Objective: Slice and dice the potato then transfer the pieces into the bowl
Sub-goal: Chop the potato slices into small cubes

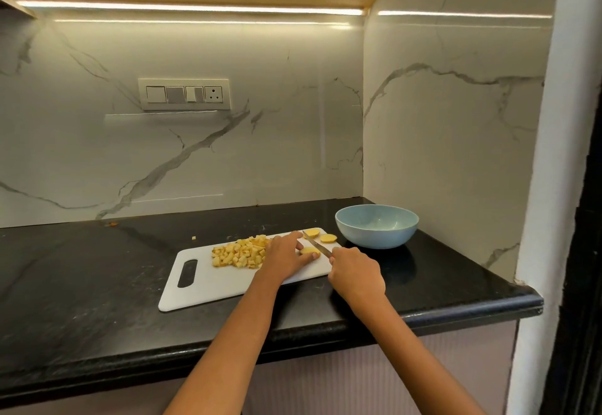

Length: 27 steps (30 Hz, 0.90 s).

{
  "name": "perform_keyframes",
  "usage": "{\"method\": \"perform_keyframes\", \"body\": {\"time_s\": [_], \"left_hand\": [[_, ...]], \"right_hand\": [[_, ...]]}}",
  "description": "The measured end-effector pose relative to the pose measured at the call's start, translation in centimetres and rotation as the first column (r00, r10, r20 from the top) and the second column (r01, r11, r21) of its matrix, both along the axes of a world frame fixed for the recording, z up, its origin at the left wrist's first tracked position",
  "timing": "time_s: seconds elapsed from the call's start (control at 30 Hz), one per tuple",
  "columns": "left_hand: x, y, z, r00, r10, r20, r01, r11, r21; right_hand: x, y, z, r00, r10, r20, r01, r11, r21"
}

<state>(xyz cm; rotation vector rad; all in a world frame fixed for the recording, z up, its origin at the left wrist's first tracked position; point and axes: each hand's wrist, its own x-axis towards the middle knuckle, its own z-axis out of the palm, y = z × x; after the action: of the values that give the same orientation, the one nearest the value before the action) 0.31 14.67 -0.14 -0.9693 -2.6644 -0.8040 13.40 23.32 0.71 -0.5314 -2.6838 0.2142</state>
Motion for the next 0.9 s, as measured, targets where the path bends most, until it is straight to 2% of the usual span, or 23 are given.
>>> {"method": "perform_keyframes", "body": {"time_s": [0.23,0.43,0.63,0.9], "left_hand": [[-0.7,-0.2,-0.3,0.997,-0.055,0.045,0.054,0.998,0.022],[-0.5,0.1,-0.1,0.999,-0.026,0.021,0.026,0.999,0.044],[-1.1,-0.1,0.0,0.991,-0.093,0.101,0.092,0.996,0.019],[-1.1,0.2,-0.2,0.995,-0.068,0.068,0.068,0.998,0.007]], "right_hand": [[0.0,-0.2,0.2,1.0,0.008,0.021,-0.008,1.0,0.029],[0.0,-0.1,-0.1,1.0,-0.013,0.009,0.013,1.0,-0.014],[0.0,-0.2,0.0,0.999,-0.042,-0.006,0.042,0.999,-0.032],[0.2,-0.5,0.3,0.999,-0.014,0.04,0.013,1.0,0.015]]}}
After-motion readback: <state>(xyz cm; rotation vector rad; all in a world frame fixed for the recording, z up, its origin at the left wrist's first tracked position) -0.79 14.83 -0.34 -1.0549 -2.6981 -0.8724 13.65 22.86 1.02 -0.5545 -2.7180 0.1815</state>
